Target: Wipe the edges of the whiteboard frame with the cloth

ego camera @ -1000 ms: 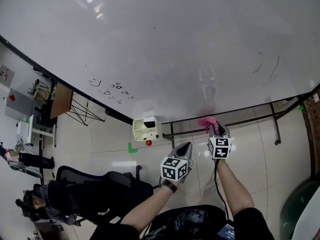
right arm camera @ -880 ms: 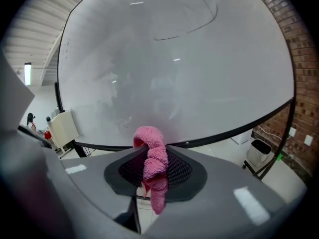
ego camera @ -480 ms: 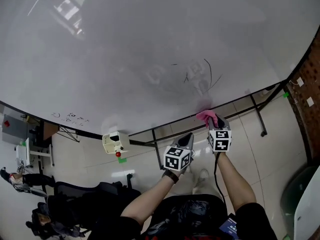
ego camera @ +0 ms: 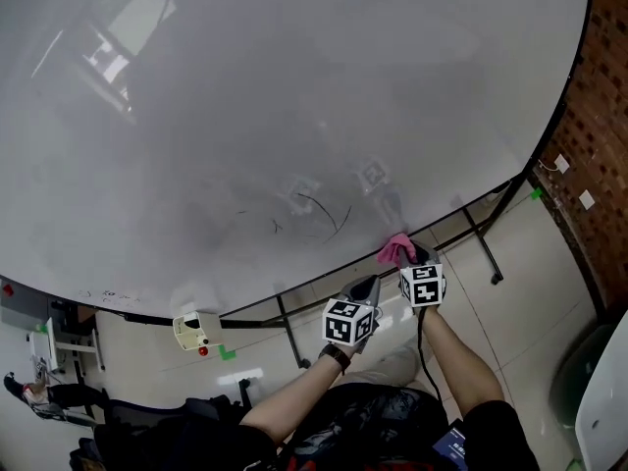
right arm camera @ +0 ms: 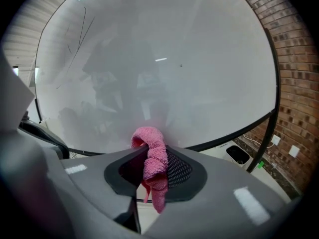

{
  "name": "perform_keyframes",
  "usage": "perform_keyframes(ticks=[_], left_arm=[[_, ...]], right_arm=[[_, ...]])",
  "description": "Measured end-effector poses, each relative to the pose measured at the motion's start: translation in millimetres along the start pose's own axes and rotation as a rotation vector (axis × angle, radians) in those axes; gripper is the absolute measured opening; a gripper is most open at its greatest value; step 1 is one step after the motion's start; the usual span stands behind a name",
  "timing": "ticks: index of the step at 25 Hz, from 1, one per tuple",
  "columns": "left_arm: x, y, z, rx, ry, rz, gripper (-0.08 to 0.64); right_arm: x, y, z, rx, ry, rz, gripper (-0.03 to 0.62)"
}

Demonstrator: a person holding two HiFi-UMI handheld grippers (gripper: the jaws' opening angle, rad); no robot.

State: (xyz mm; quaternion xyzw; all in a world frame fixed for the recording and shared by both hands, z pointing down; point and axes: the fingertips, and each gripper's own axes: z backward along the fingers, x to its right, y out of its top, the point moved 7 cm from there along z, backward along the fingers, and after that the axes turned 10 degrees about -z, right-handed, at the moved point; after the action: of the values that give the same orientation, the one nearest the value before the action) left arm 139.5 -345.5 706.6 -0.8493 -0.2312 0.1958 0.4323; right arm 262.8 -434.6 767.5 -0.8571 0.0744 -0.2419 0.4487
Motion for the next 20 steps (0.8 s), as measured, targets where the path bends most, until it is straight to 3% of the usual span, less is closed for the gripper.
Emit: perform_keyframes(ticks=[3,6,20], left_arm=[[12,19,-32,-0.012,-0.011,-0.012,0.003],[19,33,-59,-0.029,-0.011,-0.010,0.003],[73,76,-179,-0.123,-0.089,-0.026,0.003]], right_arm=[[12,13,1,-0.051,0.073,0.099,0.083],[30,21,0,-0.084,0.111,0.126,0.083],[156,57,6,-0.119,0.076,0.061,0.083]])
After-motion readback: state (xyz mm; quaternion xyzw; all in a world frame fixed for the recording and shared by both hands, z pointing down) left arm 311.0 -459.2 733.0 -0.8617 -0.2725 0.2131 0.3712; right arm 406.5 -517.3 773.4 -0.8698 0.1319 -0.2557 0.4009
